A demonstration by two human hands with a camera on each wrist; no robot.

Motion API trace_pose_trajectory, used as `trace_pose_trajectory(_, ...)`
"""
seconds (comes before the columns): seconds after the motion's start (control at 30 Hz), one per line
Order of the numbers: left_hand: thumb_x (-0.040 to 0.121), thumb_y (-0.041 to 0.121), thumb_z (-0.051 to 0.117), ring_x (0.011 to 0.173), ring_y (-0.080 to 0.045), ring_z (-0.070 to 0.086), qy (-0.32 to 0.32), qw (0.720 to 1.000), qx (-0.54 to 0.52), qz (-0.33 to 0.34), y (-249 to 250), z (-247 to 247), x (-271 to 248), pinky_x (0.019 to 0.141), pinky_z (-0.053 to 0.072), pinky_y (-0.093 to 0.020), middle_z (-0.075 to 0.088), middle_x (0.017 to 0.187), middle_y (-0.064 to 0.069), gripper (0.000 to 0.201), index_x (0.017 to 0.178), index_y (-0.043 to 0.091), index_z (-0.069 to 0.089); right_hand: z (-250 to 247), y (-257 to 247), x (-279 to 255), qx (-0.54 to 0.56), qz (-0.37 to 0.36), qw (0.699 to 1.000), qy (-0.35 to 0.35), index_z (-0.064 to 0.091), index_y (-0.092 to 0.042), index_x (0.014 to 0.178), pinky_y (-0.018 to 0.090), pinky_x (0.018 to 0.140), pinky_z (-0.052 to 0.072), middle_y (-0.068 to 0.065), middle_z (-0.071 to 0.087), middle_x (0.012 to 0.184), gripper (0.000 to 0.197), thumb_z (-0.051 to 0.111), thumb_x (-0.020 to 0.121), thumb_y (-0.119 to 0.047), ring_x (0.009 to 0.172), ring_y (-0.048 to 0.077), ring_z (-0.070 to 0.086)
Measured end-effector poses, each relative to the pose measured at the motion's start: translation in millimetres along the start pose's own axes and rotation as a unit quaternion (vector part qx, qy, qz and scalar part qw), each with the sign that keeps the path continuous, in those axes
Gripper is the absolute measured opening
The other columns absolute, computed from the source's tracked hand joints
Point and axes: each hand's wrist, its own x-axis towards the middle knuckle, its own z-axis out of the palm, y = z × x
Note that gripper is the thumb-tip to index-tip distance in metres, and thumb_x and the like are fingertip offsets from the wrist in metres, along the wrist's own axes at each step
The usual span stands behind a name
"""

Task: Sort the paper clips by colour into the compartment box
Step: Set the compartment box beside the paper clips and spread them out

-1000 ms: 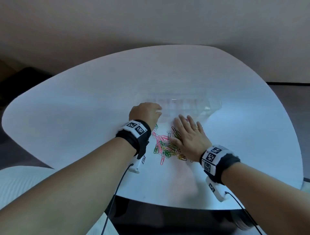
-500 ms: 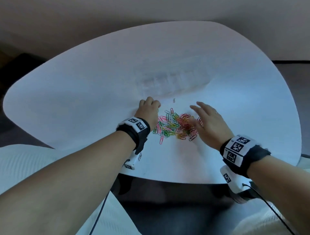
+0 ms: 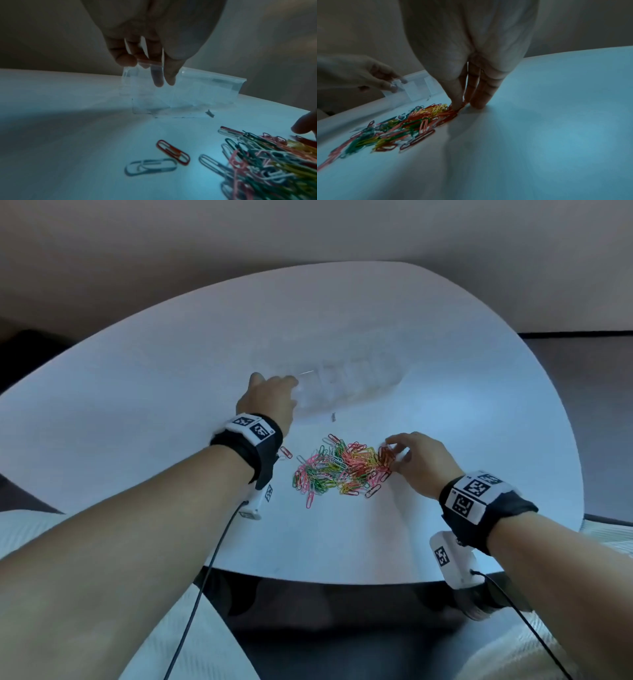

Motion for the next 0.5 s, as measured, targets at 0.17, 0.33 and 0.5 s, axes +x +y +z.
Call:
trace_pose_trajectory(0.17,0.094,0.005,0.045,0.115,-0.022,0.044,-0.032,0.999,-0.004,0.038,-5,-1,-15,0.084,0.046,-0.036,0.055,0.095,0.006,0.032,0.116,0.026,0.058,-5,-3,-1,-0.007,-0.044,0.999,0.027,0.062,-0.022,0.122,0.026,0.079,0.046,-0.001,0.061,0.104,0.033,0.064,0.089,-0.014,0.085,0.015,0.056)
trace_pose_trajectory(0.33,0.084,0.010,0.063,0.109,-0.025,0.042,0.014,0.990,0.063,0.125,4,5,-46,0.092,0.038,-0.036,0.046,0.114,-0.003,0.038,0.118,0.025,0.052,0,-10,0,-0.093,-0.146,0.985,-0.014,0.069,-0.020,0.117,0.032,0.079,0.047,0.005,0.063,0.107,0.028,0.060,0.092,-0.012,0.094,0.027,0.062)
trace_pose_trajectory(0.5,0.089,0.013,0.056,0.091,-0.018,0.055,-0.138,0.976,-0.005,0.171,33,26,-77,0.078,0.046,-0.029,0.058,0.093,0.004,0.015,0.100,0.022,0.059,3,-6,4,-0.096,-0.097,0.991,-0.005,0.074,-0.016,0.099,0.030,0.075,0.048,0.006,0.067,0.095,0.019,0.061,0.088,-0.008,0.091,0.027,0.063)
